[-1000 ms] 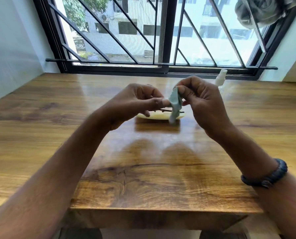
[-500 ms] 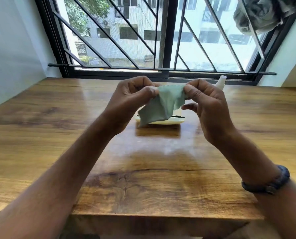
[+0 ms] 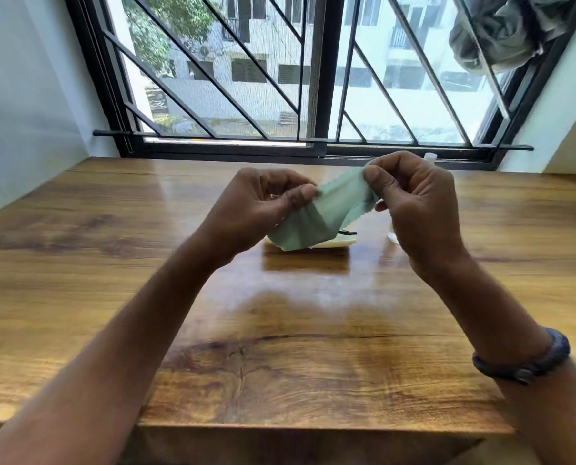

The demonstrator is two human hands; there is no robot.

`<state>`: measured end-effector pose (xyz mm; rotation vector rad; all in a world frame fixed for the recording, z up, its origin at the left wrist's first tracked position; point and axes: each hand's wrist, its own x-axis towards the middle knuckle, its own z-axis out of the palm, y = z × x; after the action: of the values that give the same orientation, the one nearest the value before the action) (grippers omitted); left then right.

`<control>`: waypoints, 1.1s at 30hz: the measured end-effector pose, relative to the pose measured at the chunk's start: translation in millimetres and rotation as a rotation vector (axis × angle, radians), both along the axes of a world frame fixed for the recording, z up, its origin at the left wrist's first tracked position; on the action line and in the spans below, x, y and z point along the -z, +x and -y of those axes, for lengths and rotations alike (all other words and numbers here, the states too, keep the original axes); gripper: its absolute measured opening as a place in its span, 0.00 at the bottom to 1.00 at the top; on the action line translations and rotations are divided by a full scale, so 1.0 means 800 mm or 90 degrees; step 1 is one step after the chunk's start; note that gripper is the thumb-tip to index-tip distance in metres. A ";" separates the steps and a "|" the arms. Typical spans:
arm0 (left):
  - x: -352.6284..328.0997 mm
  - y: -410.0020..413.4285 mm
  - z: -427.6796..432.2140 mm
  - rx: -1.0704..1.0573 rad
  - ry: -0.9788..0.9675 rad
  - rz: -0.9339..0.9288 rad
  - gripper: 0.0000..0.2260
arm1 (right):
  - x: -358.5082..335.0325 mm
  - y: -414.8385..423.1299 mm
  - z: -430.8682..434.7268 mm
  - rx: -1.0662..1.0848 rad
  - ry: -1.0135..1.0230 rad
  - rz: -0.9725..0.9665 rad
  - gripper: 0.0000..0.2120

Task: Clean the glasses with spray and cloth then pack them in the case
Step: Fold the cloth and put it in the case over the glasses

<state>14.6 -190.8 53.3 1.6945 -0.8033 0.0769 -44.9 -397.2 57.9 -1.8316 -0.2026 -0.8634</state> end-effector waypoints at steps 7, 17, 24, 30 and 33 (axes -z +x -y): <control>0.006 -0.004 0.013 -0.041 -0.001 0.011 0.09 | 0.003 0.004 0.000 -0.002 -0.030 0.014 0.03; -0.003 -0.004 0.009 -0.096 -0.050 0.080 0.10 | -0.001 0.000 -0.004 -0.048 -0.013 -0.022 0.05; -0.006 -0.004 -0.003 0.035 0.047 -0.037 0.17 | -0.003 0.003 0.008 0.001 0.016 -0.006 0.06; -0.007 0.012 -0.022 0.043 0.056 -0.073 0.07 | -0.015 -0.001 0.029 -0.012 0.041 -0.030 0.07; -0.012 0.014 -0.030 0.041 0.082 -0.070 0.08 | -0.019 -0.002 0.040 -0.027 0.030 -0.047 0.08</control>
<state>26.0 -167.0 62.9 1.7760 -0.7929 -0.1142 -46.4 -429.2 72.7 -1.8055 -0.1717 -0.7636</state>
